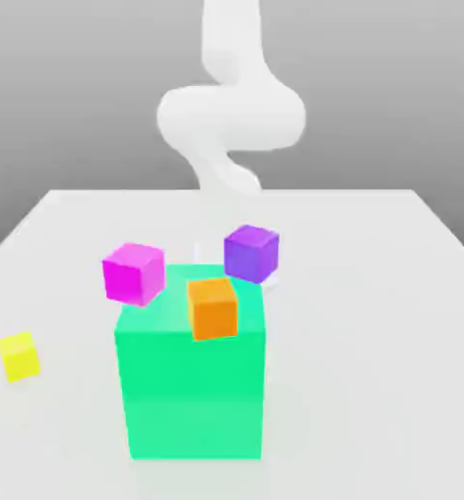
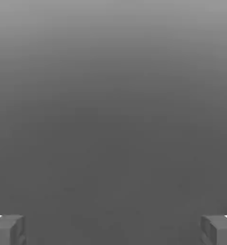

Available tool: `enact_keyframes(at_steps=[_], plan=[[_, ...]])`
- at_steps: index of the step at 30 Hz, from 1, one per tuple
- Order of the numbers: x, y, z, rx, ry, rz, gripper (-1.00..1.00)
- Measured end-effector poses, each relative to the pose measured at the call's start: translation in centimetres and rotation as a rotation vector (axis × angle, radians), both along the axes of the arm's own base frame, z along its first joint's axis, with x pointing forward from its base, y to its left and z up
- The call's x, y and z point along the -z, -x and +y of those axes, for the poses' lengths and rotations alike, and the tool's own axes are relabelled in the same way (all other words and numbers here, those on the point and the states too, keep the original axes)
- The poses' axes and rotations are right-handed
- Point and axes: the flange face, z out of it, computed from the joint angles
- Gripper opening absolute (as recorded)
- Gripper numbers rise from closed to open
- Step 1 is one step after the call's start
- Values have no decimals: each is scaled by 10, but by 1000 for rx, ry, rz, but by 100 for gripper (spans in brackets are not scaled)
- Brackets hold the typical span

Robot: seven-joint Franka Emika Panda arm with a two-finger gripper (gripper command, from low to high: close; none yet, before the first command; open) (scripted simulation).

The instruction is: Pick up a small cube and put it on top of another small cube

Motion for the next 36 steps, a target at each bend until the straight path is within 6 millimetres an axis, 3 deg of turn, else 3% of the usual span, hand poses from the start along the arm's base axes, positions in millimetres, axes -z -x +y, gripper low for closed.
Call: enact_keyframes(at_steps=[4,9,14,18,23,28,29,36], plan=[[80,-36,-65,147,-50,123,0],[184,-44,-147,332,-120,265,0],[290,-14,-221,521,-200,402,0],[372,39,-273,695,-277,505,0],[463,110,-299,860,-362,629,0],[522,119,-301,880,-370,647,0],[532,120,-300,881,-371,647,-100],[533,120,-300,881,-372,648,-100]])
